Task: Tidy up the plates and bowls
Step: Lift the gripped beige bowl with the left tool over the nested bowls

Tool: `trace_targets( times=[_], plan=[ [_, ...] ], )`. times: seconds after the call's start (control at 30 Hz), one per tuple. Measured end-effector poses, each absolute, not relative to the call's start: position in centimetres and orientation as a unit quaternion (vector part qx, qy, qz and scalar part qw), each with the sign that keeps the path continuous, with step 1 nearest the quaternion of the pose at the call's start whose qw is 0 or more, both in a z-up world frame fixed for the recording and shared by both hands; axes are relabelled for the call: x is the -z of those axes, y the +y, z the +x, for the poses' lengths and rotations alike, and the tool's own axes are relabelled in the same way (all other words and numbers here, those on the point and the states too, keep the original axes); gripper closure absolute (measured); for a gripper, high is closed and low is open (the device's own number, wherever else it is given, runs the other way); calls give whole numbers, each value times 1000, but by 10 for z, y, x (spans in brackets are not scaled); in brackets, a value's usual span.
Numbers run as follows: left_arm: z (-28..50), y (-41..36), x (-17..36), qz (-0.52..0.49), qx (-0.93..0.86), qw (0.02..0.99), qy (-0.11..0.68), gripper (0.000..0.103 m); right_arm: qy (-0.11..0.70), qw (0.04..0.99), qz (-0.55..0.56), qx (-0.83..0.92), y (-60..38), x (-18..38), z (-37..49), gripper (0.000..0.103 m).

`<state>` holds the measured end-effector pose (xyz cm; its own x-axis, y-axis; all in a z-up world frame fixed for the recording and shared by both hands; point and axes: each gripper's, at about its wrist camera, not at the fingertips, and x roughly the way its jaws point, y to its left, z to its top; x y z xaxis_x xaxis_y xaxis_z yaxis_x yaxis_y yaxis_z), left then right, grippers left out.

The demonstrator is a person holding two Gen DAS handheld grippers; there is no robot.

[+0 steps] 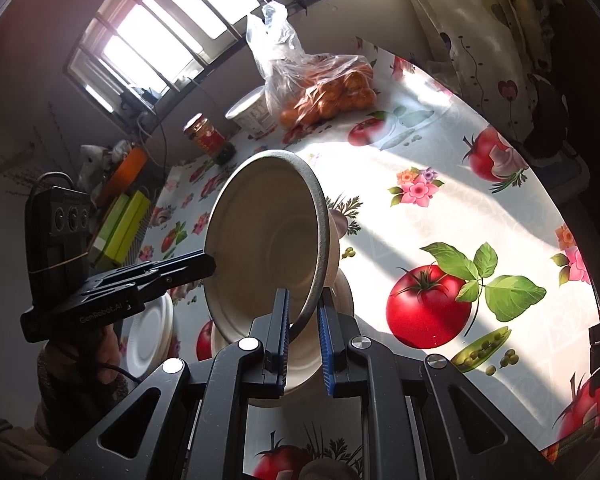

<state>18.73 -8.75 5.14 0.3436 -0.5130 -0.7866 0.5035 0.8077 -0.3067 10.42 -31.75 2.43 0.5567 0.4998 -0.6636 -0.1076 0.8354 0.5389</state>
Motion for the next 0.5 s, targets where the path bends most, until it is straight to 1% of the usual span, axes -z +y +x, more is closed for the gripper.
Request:
trace_targets(
  times=[0.5],
  plan=[
    [168, -82, -47, -21, 304, 813, 496, 88, 451, 843, 231, -181, -311, -17, 87, 87]
  ],
)
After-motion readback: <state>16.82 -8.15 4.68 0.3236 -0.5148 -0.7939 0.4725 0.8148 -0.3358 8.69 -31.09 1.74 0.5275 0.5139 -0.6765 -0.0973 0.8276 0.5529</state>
